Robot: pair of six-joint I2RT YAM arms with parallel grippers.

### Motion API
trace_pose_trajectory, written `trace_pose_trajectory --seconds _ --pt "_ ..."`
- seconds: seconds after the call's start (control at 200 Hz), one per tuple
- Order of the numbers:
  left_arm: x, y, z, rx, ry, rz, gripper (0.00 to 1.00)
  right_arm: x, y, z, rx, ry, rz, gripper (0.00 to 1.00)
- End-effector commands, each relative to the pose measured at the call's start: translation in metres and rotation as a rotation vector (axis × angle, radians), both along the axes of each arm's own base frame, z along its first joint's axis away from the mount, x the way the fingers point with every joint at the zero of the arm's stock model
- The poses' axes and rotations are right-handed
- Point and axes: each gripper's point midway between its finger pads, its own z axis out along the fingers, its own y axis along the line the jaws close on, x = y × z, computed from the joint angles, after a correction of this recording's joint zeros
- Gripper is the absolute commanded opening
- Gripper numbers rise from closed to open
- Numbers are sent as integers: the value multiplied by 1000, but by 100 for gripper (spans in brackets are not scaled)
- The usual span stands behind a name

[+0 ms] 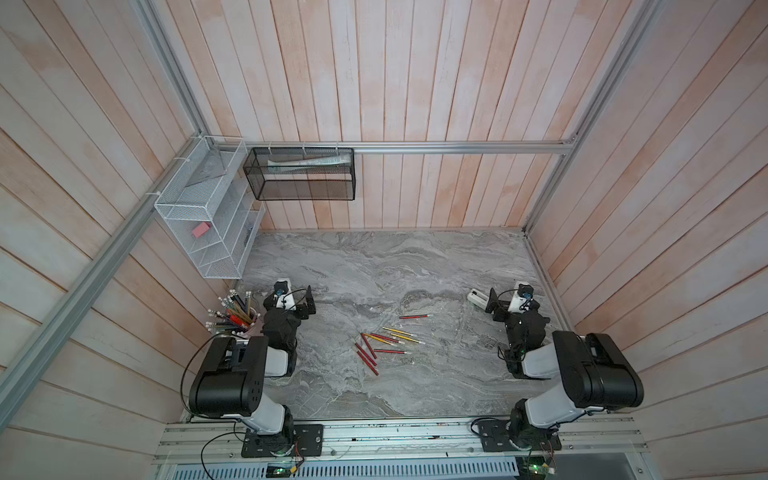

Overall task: Remove protective caps from carving knives
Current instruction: Pick up the carving knife from the center of the board.

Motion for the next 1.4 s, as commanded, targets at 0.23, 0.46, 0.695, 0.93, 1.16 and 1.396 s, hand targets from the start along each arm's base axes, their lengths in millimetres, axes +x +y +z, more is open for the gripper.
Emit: trace_pose_trajectory --seconds 0.23,0.46,0.695,0.93,1.16,1.396 --pt "2 -3 -1 -10 5 -23 100 4 4 6 -2 -24 16 98" --pt "3 -3 -1 -10 4 -23 100 4 4 6 -2 -23 15 98" --pt "3 -4 -1 -10 5 -24 100 4 3 6 -2 -23 15 98" --pt "3 -3 -1 -11 5 -23 100 4 3 6 -2 -23 15 98" --pt "1 -2 1 -9 -3 -15 100 4 2 6 -3 -23 7 98" --pt "-3 21 56 -36 -31 169 100 8 -9 47 -27 -18 -150 98"
